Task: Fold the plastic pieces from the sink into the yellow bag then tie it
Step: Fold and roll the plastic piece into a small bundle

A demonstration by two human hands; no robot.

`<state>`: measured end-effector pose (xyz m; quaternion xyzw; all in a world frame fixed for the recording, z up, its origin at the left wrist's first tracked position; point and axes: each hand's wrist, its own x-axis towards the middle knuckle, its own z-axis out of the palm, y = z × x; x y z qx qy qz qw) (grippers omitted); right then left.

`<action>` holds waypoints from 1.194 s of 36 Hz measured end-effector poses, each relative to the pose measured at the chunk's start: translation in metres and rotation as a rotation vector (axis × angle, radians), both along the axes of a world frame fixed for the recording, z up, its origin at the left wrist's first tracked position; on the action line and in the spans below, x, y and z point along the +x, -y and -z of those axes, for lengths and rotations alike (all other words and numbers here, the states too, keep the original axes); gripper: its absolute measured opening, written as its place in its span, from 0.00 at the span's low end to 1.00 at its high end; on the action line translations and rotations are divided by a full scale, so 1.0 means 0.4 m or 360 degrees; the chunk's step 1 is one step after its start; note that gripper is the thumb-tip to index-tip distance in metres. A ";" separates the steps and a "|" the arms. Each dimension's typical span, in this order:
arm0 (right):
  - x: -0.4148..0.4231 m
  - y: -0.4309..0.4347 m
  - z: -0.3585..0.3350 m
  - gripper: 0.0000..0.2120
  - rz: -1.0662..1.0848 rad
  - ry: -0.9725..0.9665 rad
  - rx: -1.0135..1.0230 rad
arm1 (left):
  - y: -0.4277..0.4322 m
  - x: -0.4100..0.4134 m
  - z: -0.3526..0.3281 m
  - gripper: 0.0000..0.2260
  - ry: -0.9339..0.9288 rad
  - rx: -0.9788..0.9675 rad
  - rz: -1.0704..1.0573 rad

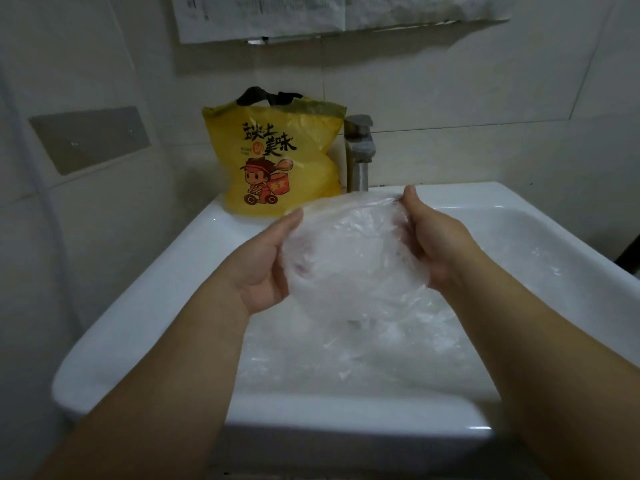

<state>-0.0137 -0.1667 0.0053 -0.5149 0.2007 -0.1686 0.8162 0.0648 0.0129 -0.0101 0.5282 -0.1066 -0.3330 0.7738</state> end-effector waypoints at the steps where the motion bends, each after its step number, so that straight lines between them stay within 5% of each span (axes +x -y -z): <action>1: -0.001 0.003 0.001 0.13 -0.0005 -0.0027 0.0003 | 0.003 0.002 0.000 0.25 0.0010 0.0012 -0.0084; 5: 0.003 0.007 0.007 0.09 -0.0031 -0.0090 0.0153 | -0.003 0.030 0.012 0.24 0.0089 -0.0086 -0.0365; 8: 0.010 0.020 0.010 0.23 -0.0036 0.0112 0.0278 | -0.008 0.041 0.017 0.33 0.0101 -0.0231 -0.0459; 15: 0.003 0.014 -0.006 0.17 -0.0143 0.0287 0.0135 | -0.011 0.045 0.013 0.33 0.0300 -0.0476 -0.0227; 22: 0.008 0.023 -0.005 0.09 -0.0292 0.0284 0.0136 | 0.005 0.031 0.016 0.08 0.0331 -0.0115 -0.0492; 27: 0.012 0.032 0.004 0.22 -0.0226 0.0201 -0.0094 | -0.004 0.041 0.015 0.10 0.0387 -0.0081 -0.0487; 30: 0.018 0.039 0.019 0.29 -0.0198 0.0023 -0.0492 | -0.007 0.032 0.025 0.21 0.0770 0.0383 -0.0584; 32: 0.022 0.041 0.032 0.31 -0.0142 -0.0122 -0.1036 | -0.007 0.026 0.036 0.25 0.1101 0.0748 -0.0672; 36: 0.022 0.046 0.049 0.26 -0.0098 -0.0276 -0.1661 | -0.009 0.023 0.056 0.25 0.1406 0.1165 -0.0720; 40: 0.021 0.048 0.046 0.09 -0.0007 -0.0192 -0.1548 | -0.013 0.028 0.052 0.11 0.1437 0.1111 -0.0875; 43: 0.016 0.047 0.030 0.04 -0.0036 -0.0082 -0.1151 | -0.009 0.024 0.034 0.06 0.1128 0.0776 -0.0899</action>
